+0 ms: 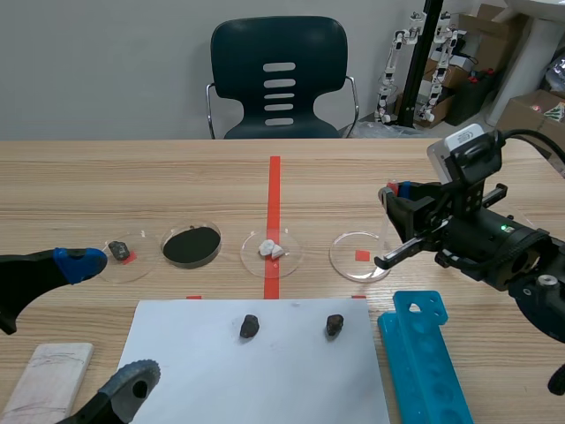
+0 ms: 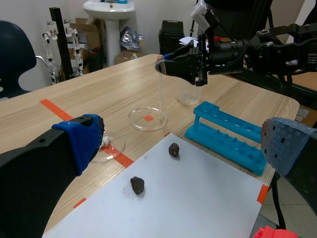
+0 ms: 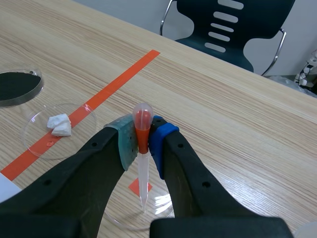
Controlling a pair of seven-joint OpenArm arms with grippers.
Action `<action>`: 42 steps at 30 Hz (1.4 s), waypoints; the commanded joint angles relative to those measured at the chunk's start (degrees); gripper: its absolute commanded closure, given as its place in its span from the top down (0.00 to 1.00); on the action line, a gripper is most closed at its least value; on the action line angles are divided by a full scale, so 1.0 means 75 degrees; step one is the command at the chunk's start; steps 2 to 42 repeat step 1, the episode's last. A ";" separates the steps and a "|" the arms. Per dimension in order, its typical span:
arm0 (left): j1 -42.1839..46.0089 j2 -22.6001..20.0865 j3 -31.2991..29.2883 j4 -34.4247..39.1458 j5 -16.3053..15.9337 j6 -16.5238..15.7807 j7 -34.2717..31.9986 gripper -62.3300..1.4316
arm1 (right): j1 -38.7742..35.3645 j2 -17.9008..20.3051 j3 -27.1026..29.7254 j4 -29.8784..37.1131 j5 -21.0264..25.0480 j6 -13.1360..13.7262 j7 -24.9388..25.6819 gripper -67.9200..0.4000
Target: Draw acid from the petri dish
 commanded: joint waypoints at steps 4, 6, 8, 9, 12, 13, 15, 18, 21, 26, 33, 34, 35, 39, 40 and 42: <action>0.0015 0.0038 -0.0020 0.0090 -0.0052 -0.0015 -0.0119 1.00 | 0.0175 0.0003 0.0006 0.0041 0.0082 -0.0003 0.0201 0.10; 0.0015 0.0038 -0.0020 0.0090 -0.0052 -0.0015 -0.0119 1.00 | 0.0175 0.0003 0.0006 0.0041 0.0082 -0.0003 0.0201 0.10; 0.0015 0.0038 -0.0020 0.0090 -0.0052 -0.0015 -0.0119 1.00 | 0.0175 0.0003 0.0006 0.0041 0.0082 -0.0003 0.0201 0.10; 0.0015 0.0038 -0.0020 0.0090 -0.0052 -0.0015 -0.0119 1.00 | 0.0175 0.0003 0.0006 0.0041 0.0082 -0.0003 0.0201 0.10; 0.0015 0.0038 -0.0020 0.0090 -0.0052 -0.0015 -0.0119 1.00 | 0.0175 0.0003 0.0006 0.0041 0.0082 -0.0003 0.0201 0.10; 0.0015 0.0038 -0.0020 0.0090 -0.0052 -0.0015 -0.0119 1.00 | 0.0175 0.0003 0.0006 0.0041 0.0082 -0.0003 0.0201 0.10; 0.0015 0.0038 -0.0020 0.0090 -0.0052 -0.0015 -0.0119 1.00 | 0.0175 0.0003 0.0006 0.0041 0.0082 -0.0003 0.0201 0.10; 0.0015 0.0038 -0.0020 0.0090 -0.0052 -0.0015 -0.0119 1.00 | 0.0175 0.0003 0.0006 0.0041 0.0082 -0.0003 0.0201 0.10; 0.0015 0.0038 -0.0020 0.0090 -0.0052 -0.0015 -0.0119 1.00 | 0.0175 0.0003 0.0006 0.0041 0.0082 -0.0003 0.0201 0.10; 0.0015 0.0038 -0.0020 0.0090 -0.0052 -0.0015 -0.0119 1.00 | 0.0175 0.0003 0.0006 0.0041 0.0082 -0.0003 0.0201 0.10; 0.0015 0.0038 -0.0020 0.0090 -0.0052 -0.0015 -0.0119 1.00 | 0.0175 0.0003 0.0006 0.0041 0.0082 -0.0003 0.0201 0.10; 0.0015 0.0038 -0.0020 0.0090 -0.0052 -0.0015 -0.0119 1.00 | 0.0175 0.0003 0.0006 0.0041 0.0082 -0.0003 0.0201 0.10; 0.0015 0.0038 -0.0020 0.0090 -0.0052 -0.0015 -0.0119 1.00 | 0.0175 0.0003 0.0006 0.0041 0.0082 -0.0003 0.0201 0.10; 0.0015 0.0038 -0.0020 0.0090 -0.0052 -0.0015 -0.0119 1.00 | 0.0175 0.0003 0.0006 0.0041 0.0082 -0.0003 0.0201 0.10; 0.0015 0.0038 -0.0020 0.0090 -0.0052 -0.0015 -0.0119 1.00 | 0.0175 0.0003 0.0006 0.0041 0.0082 -0.0003 0.0201 0.10; 0.0015 0.0038 -0.0020 0.0090 -0.0052 -0.0015 -0.0119 1.00 | 0.0175 0.0003 0.0006 0.0041 0.0082 -0.0003 0.0201 0.10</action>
